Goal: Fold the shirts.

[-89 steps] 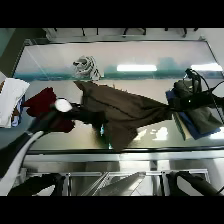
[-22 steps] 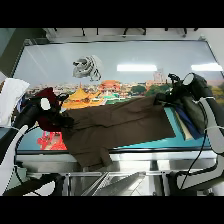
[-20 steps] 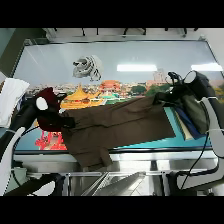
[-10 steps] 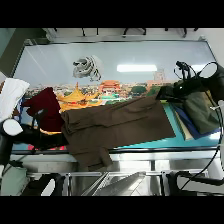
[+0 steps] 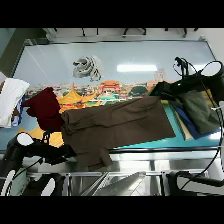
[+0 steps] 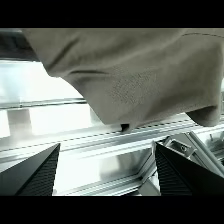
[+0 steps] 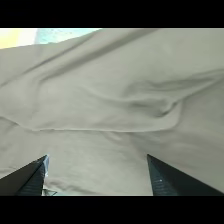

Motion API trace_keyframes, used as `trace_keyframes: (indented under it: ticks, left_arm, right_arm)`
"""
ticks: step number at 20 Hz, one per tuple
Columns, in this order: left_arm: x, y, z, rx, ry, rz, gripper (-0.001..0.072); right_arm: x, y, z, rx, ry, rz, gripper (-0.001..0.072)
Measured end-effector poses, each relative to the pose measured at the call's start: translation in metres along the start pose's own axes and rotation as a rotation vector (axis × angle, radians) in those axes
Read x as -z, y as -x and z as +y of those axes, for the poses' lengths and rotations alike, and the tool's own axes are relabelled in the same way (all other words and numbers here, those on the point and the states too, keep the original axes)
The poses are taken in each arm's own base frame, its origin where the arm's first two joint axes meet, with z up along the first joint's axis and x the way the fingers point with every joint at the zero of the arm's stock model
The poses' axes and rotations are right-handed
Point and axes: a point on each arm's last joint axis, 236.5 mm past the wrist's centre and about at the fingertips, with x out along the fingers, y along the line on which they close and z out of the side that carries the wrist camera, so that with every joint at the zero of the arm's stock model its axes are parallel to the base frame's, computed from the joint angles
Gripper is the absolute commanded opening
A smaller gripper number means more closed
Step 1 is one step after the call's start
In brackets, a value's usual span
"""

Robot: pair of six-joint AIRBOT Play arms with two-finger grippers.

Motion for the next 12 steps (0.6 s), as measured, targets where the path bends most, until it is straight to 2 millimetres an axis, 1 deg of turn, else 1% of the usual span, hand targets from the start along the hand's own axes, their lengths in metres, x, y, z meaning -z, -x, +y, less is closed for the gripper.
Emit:
trace_keyframes:
  ticks: [2, 7, 8, 10, 11, 12]
  left_arm:
    - [-0.002, -0.010, 0.001, -0.008, 0.004, 0.043, 0.0643]
    - [0.000, -0.044, 0.000, -0.054, -0.033, 0.163, 0.0643]
    - [0.000, -0.051, -0.002, -0.058, -0.044, 0.173, 0.0547]
    - [0.001, -0.064, -0.012, -0.049, -0.065, 0.189, 0.0067]
    - [-0.002, -0.071, -0.018, -0.042, -0.081, 0.174, 0.0012]
    - [-0.004, -0.075, -0.025, -0.029, -0.090, 0.163, 0.0011]
  right_arm:
    - [-0.001, -0.001, 0.004, -0.009, 0.004, -0.003, 0.0699]
    - [-0.001, -0.002, 0.007, -0.014, 0.012, -0.005, 0.0698]
    - [-0.001, -0.002, 0.007, -0.014, 0.015, -0.006, 0.0698]
    - [-0.001, -0.003, 0.007, -0.015, 0.017, -0.006, 0.0698]
    - [-0.001, -0.003, 0.007, -0.015, 0.019, -0.006, 0.0698]
    - [-0.002, -0.003, 0.007, -0.015, 0.020, -0.007, 0.0698]
